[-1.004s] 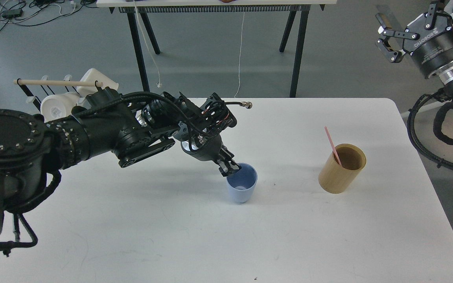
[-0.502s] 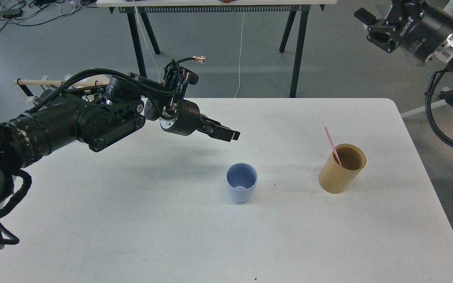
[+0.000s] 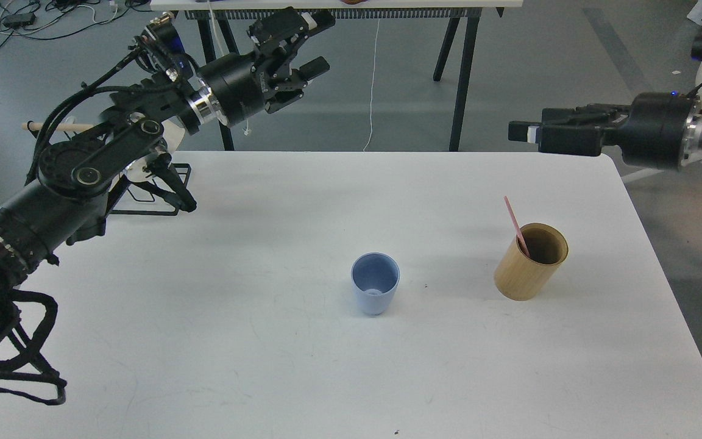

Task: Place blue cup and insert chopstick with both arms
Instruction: 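Move the right gripper to the tan cup and grasp the pink straw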

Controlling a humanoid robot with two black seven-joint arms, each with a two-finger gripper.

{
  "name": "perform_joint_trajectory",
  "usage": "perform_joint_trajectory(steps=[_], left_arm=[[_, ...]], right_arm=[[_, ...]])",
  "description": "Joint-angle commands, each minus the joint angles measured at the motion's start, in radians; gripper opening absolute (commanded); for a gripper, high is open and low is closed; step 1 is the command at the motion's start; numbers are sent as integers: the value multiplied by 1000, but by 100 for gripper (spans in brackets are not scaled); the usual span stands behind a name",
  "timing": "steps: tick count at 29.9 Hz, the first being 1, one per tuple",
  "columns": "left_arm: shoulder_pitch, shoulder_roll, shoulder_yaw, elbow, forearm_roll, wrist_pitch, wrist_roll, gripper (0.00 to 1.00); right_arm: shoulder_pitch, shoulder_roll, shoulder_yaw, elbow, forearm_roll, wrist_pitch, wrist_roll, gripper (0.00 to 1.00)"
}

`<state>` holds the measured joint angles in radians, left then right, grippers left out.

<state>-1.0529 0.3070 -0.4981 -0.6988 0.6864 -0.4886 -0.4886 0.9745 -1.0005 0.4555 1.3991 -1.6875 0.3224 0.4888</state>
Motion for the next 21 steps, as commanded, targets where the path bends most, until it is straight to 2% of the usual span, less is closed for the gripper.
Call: perform_joint_trajectory(steps=[1,5,10,17,21], left_arm=[[1,32,-5,1,-119,0,0,92],[11,40,-3,1,-140,0,0,92],[43,40,-2,1,-137,0,0,94],[74,40,1,1,-134,0,0,95],[86,41,1,1,-134,0,0,95]], right_arm=[[0,-39,-131,8,-133,-227,0,97],[-2,-64,-233,6,-149,-345,0,97],[-45,-50,-279,-23,-149,-381,0,96],[-112,46,-279,-101,-150,-427,0,96],[-126,82,-278,-118,-150,-433,0,92]])
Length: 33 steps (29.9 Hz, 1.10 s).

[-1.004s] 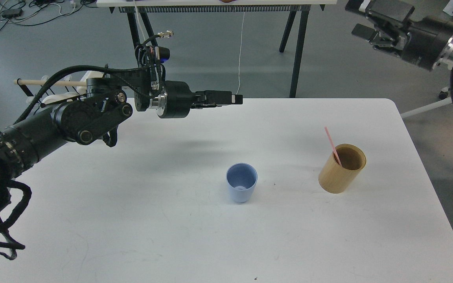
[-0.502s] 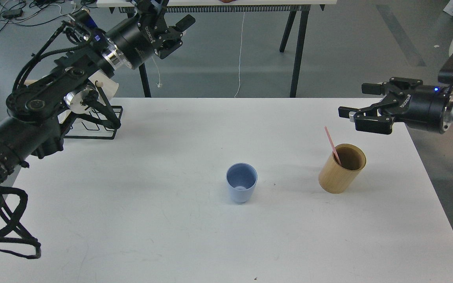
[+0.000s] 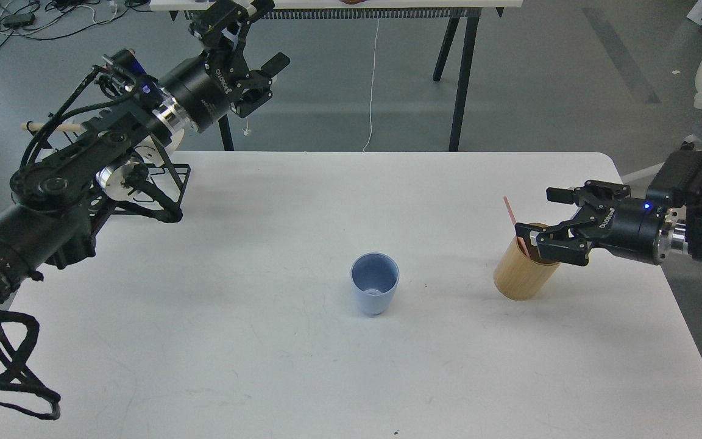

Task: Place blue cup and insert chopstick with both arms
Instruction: 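Move the right gripper to the tan cup and grasp the pink straw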

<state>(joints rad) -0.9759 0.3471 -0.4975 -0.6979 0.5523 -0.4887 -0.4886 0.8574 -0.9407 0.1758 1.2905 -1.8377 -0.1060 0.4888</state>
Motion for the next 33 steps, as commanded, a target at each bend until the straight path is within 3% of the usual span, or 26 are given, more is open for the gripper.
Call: perform_joint_trajectory(steps=[1,8,14,25,33], left_arm=[[14,1,1,0,0,0,0,96],[36,1,1,1,0,0,0,97],[43,0,2,3,0,0,0,97],[46,-7,2,31,0,0,0,97],[51,-14,5,70,1,0,0,97]], right_arm=[[-9,23,2,-11,0,-7,0,90],[-9,59,2,-63,0,-37,0,79],[-9,88,1,-83,0,-49,0,76],[-11,128,-2,-125,0,-49,0,58],[-12,126,-10,-125,-8,-49,0,36]])
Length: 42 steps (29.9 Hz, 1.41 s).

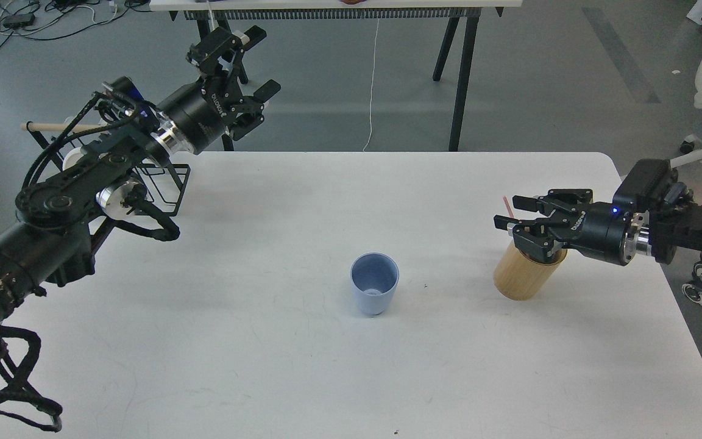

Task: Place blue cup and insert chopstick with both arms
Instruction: 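Move the right gripper to the tan cup and grasp the pink straw, then pull the pink straw up out of the tan cup with the right gripper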

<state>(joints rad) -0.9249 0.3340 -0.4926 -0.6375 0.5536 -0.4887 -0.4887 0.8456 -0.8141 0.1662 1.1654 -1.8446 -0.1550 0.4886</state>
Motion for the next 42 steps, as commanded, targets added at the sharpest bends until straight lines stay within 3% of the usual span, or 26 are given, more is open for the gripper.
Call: perform_joint_trajectory(steps=[1,9,19,22,42], left_arm=[[0,-1,0,10,-1,0,0,97],[1,-1,0,12,0,0,0,98],[1,-1,0,22,0,0,0,98],[1,-3,0,35,0,0,0,98],[8,-20,2,35,0,0,0,98]], right_arm=[[0,-2,0,0,-2,0,0,35],[0,-13,0,2,-24,0,0,18],[0,-16,6,2,-24,0,0,10],[0,-19,6,2,-24,0,0,2],[18,-126,79,77,-19,-47,0,1]])
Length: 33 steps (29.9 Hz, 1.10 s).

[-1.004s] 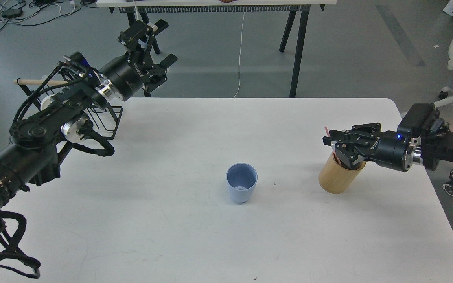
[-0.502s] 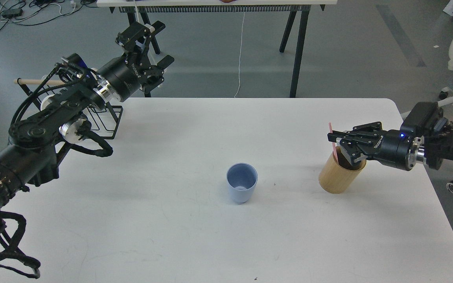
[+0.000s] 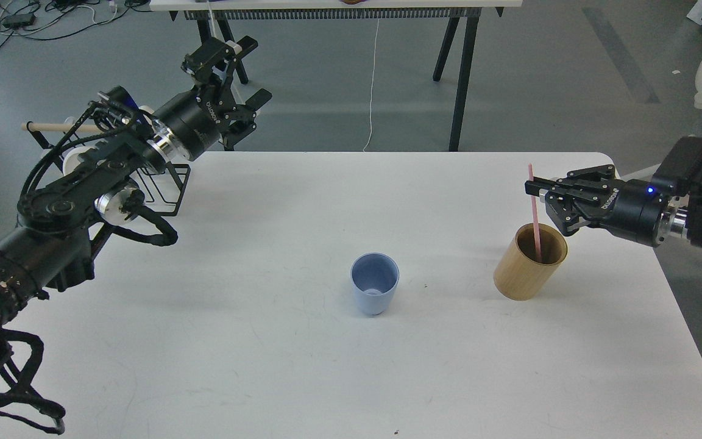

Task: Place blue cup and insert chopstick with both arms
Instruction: 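Pull the pink straw up out of the tan cup with the right gripper, then carry the straw over the blue cup and lower it inside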

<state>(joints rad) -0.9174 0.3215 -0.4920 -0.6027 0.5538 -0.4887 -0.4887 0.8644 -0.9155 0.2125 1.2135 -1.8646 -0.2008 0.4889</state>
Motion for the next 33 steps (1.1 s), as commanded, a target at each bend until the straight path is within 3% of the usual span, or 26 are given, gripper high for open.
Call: perform_joint_trajectory(steps=[1,10,16,26,33], left_arm=[[0,-9,1,0,0,0,0,98],[3,-9,1,4,1,0,0,98],[44,-7,0,21,0,0,0,98],[100,5,0,24,-2,0,0,99],[103,5,0,29,-3,0,0,99]], right_arm=[[-1,-31,47,41,2,-3,0,1],[-1,-121,214,182,34,-2,0,1],[39,-92,237,288,99,9,0,1],[68,214,102,213,101,15,0,1],[85,314,38,127,97,14,0,1]])
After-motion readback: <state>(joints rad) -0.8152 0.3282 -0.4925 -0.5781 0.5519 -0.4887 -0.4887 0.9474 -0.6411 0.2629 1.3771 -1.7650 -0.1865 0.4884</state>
